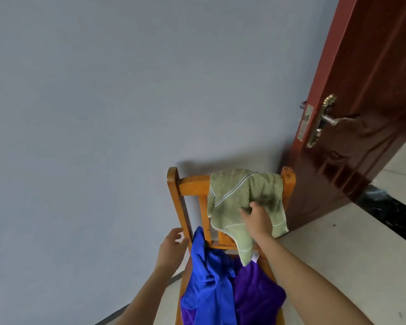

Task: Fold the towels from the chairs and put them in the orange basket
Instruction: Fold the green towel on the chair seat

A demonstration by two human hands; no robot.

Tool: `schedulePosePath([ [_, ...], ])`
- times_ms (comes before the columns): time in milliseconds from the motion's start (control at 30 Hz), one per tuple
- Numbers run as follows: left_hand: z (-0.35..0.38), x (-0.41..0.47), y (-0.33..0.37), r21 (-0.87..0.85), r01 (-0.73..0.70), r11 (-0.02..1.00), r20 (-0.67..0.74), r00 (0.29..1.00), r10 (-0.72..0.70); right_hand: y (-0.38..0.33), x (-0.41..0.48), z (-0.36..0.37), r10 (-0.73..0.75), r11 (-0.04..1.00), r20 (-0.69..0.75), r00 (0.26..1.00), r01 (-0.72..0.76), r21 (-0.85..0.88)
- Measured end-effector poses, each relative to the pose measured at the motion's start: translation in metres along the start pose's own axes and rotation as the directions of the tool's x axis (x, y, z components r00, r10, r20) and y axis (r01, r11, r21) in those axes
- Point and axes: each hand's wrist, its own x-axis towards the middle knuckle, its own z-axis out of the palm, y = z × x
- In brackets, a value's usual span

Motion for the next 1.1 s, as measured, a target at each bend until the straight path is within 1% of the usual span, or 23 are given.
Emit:
schedulePosePath([
  [67,-0.003,0.004,-0.001,0.014,0.007,1.000,-0.022,1.000,-0.007,-0.002,0.001,0.002,-0.014,1.000,-0.050,0.999,0.015,0.017],
  [133,-0.003,0.002,-0.002,0.021,0.013,1.000,-0.029,1.000,-0.012,0.002,-0.005,0.002,-0.027,0.999,-0.068,0.997,0.030,0.033],
  [300,0.006,-0.006,0.004,-0.016,-0.011,1.000,0.026,1.000,0.011,0.019,-0.031,-0.015,-0.040,0.989,-0.152,0.988,0.060,0.132],
  [400,0.012,-0.004,0.014,0.024,-0.064,0.998,0.081,0.995,0.062,0.025,-0.047,-0.035,-0.022,0.980,-0.162,0.987,0.054,0.191],
  [500,0.019,-0.011,0.030,0.044,-0.159,0.986,0.151,0.977,0.151,0.023,-0.066,-0.060,-0.038,0.975,-0.185,0.982,0.077,0.208],
  [567,0.025,-0.020,0.039,0.029,-0.252,0.967,0.191,0.951,0.242,0.016,-0.077,-0.076,-0.070,0.977,-0.203,0.977,0.108,0.185],
  [667,0.028,-0.036,0.045,0.006,-0.390,0.921,0.256,0.891,0.376,0.002,-0.097,-0.096,-0.154,0.973,-0.220,0.963,0.187,0.136],
  [800,0.025,-0.055,0.051,-0.012,-0.565,0.825,0.305,0.784,0.541,-0.014,-0.120,-0.121,-0.233,0.960,-0.221,0.947,0.261,0.104],
  [967,0.015,-0.069,0.057,-0.054,-0.662,0.747,0.384,0.677,0.627,-0.054,-0.142,-0.142,-0.321,0.931,-0.235,0.917,0.352,0.099],
  [1100,0.010,-0.080,0.052,-0.072,-0.682,0.727,0.420,0.641,0.643,-0.079,-0.163,-0.143,-0.393,0.897,-0.205,0.896,0.423,0.128],
])
